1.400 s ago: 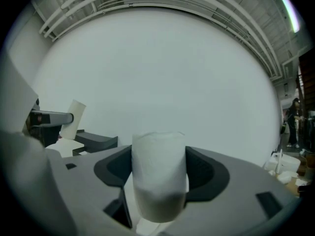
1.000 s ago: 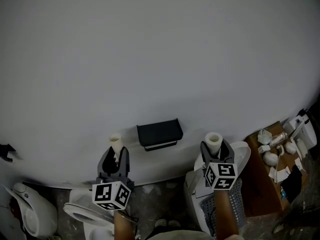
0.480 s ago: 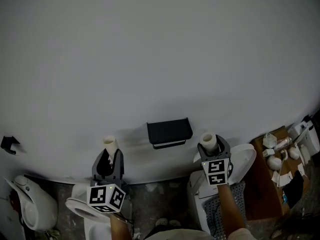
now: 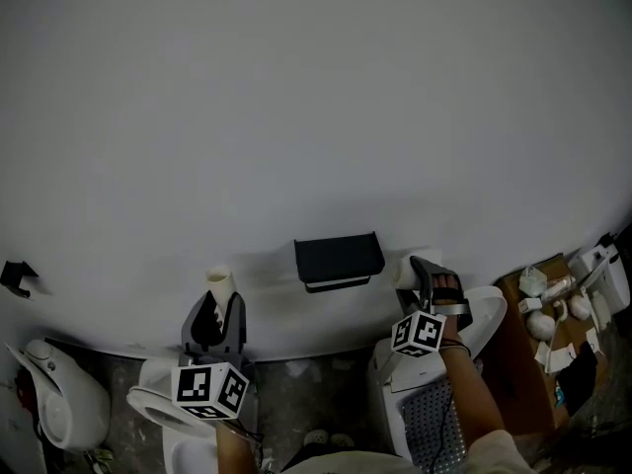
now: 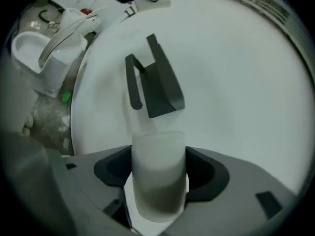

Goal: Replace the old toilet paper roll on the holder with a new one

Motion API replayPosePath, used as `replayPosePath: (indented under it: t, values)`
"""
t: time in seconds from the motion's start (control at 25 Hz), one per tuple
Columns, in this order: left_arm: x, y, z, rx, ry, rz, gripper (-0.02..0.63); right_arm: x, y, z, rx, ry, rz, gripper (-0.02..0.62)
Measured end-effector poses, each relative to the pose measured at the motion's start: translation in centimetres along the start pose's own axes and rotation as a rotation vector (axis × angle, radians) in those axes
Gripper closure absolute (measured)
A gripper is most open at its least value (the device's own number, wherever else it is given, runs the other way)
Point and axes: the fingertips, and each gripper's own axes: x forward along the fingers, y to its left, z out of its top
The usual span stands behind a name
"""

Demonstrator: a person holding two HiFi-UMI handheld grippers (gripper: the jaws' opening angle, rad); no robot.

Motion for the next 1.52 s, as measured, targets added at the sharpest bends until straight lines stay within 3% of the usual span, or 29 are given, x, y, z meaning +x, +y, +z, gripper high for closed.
replayPosePath:
  t: [0.2, 1.08, 1.52]
  values:
    - [0.0, -0.3, -0.1, 0.005, 0.004, -0.01, 0.428, 1.0, 1.5, 0.5, -0.211, 0.001, 0.028, 0.29]
    - [-3.2, 1.9, -0.2, 0.021, 0.011, 0.079, 0.428, 1.9, 4.6, 5.9, -0.198, -0.098, 0.048, 0.29]
    - [-6.1, 4.0, -0.2, 0.033, 0.018, 0.149, 0.428, 2.3, 5.7, 8.5, -0.212, -0.119, -0.032, 0.29]
